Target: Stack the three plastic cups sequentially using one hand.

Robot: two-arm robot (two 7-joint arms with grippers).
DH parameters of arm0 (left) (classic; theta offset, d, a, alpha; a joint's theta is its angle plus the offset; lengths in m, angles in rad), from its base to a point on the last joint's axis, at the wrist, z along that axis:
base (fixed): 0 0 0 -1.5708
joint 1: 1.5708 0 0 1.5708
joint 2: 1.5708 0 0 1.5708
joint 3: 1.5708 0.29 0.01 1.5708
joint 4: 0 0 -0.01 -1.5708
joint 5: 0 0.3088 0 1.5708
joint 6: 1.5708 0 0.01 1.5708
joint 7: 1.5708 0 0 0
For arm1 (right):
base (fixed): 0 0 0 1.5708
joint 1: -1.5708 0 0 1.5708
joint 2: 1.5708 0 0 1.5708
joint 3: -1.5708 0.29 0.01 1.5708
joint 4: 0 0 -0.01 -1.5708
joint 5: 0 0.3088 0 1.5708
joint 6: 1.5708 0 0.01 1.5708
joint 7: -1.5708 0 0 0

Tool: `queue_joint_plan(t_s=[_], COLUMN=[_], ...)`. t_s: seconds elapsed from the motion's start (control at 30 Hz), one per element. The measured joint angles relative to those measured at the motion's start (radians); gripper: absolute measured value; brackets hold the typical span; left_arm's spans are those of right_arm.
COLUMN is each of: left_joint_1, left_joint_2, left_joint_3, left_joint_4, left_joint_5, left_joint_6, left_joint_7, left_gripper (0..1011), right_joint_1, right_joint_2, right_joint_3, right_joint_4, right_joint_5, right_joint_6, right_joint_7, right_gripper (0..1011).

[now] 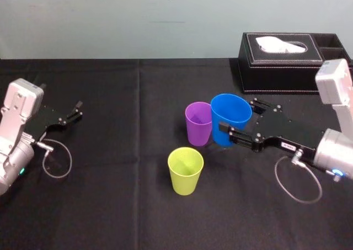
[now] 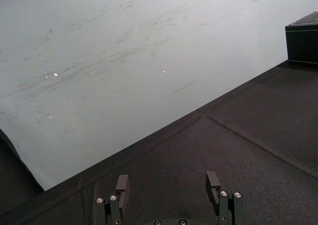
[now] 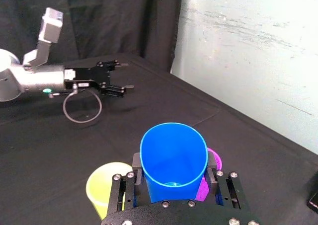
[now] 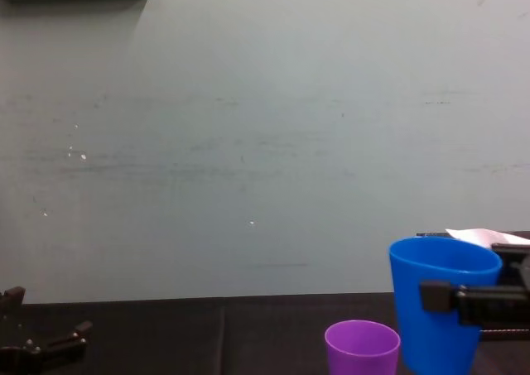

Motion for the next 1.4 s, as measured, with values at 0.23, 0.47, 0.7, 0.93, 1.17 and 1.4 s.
queue_joint_plan(t_s=[0.23, 0.47, 0.7, 0.93, 1.17, 1.4], left_joint_1=[0.000, 0.000, 0.000, 0.000, 0.000, 0.000], left_joint_2=[0.000, 0.000, 0.000, 0.000, 0.000, 0.000], left_joint_3=[0.000, 0.000, 0.000, 0.000, 0.000, 0.000], left_joint_4=[0.000, 0.000, 0.000, 0.000, 0.000, 0.000], left_joint_5=[0.000, 0.000, 0.000, 0.000, 0.000, 0.000], left_joint_6=[0.000, 0.000, 0.000, 0.000, 0.000, 0.000], left_joint_7=[0.000, 0.000, 0.000, 0.000, 0.000, 0.000], left_gripper=[1011, 1011, 1011, 1012, 1011, 1011], right_joint_1=[0.085, 0.164, 0.221, 0.258, 0.277, 0.289], right_joint_2=[-0.040, -0.083, -0.115, -0.137, -0.148, -0.157], right_joint_3=[-0.038, -0.073, -0.104, -0.126, -0.145, -0.158], right_joint_4=[0.055, 0.115, 0.172, 0.211, 0.239, 0.261], right_joint_5=[-0.011, -0.016, -0.025, -0.029, -0.039, -0.051], right_joint_6=[0.027, 0.049, 0.062, 0.071, 0.073, 0.072], right_joint_7=[-0.013, -0.019, -0.020, -0.019, -0.016, -0.016], right_gripper=[715, 715, 715, 715, 716, 715])
